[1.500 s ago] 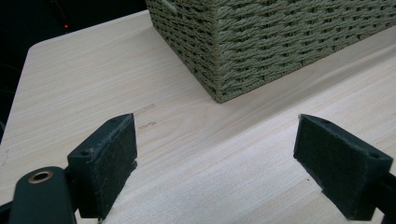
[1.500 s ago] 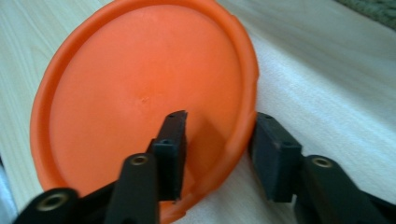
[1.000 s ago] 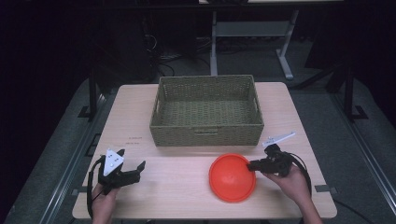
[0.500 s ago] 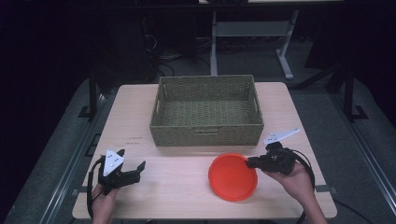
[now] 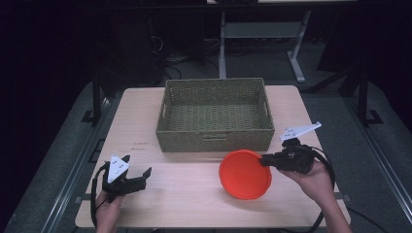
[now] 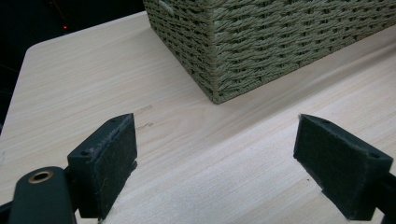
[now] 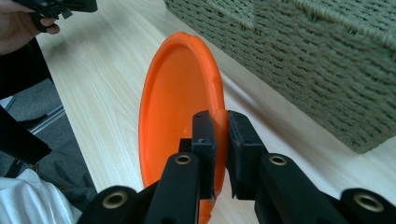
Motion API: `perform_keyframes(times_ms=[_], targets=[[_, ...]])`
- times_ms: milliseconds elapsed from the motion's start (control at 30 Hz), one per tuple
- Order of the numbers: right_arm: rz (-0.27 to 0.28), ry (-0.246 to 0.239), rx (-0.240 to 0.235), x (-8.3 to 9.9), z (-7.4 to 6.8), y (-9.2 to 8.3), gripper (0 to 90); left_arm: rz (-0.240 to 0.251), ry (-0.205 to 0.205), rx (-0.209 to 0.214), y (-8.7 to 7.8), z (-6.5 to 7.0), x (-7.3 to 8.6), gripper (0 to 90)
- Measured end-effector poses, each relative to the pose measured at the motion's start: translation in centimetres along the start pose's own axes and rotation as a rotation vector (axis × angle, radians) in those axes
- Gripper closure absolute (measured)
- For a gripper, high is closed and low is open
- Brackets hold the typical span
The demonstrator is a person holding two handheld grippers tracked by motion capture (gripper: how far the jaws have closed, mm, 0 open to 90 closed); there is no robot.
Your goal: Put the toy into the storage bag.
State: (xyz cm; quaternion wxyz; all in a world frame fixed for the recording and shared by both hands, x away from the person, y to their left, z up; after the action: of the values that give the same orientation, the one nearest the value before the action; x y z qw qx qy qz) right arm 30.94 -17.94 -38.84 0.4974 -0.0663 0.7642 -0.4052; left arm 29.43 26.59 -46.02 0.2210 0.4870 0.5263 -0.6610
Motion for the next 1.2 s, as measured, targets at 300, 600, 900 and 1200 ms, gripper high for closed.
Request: perform_keyframes(times_ms=[300, 600, 900, 1200], targets=[[-0.003, -0.016, -0.002, -1.7, 0.0, -1.0, 82.1, 0.008, 0.0, -0.001, 0.0, 0.0, -0.1, 12.8], [-0.006, -0.028, 0.008, -3.8, 0.4, -2.1, 82.1, 0.009, -0.015, -0.012, -0.1, -0.3, 0.0, 12.8], [0.003, -0.054, -0.006, -5.8, 0.3, -2.5, 82.0, 0.01, -0.01, -0.009, -0.1, -0.2, -0.1, 12.8], [-0.006, -0.066, 0.005, -7.6, 0.8, -3.3, 82.0, 0.011, -0.009, -0.008, -0.1, -0.2, -0.1, 12.8]])
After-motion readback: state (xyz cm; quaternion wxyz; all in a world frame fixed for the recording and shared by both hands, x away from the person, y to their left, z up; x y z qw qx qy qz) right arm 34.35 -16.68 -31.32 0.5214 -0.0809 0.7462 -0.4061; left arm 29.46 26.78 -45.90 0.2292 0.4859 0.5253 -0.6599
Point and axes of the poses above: each handheld gripper's, and its own axes: y roughly forward along the jaws, x roughly out of its underside, z roughly to its right, the point moved 5 cm from there along y, roughly forward along the jaws, and after that the axes turned 7 degrees about -y, right-handed, at the moved point
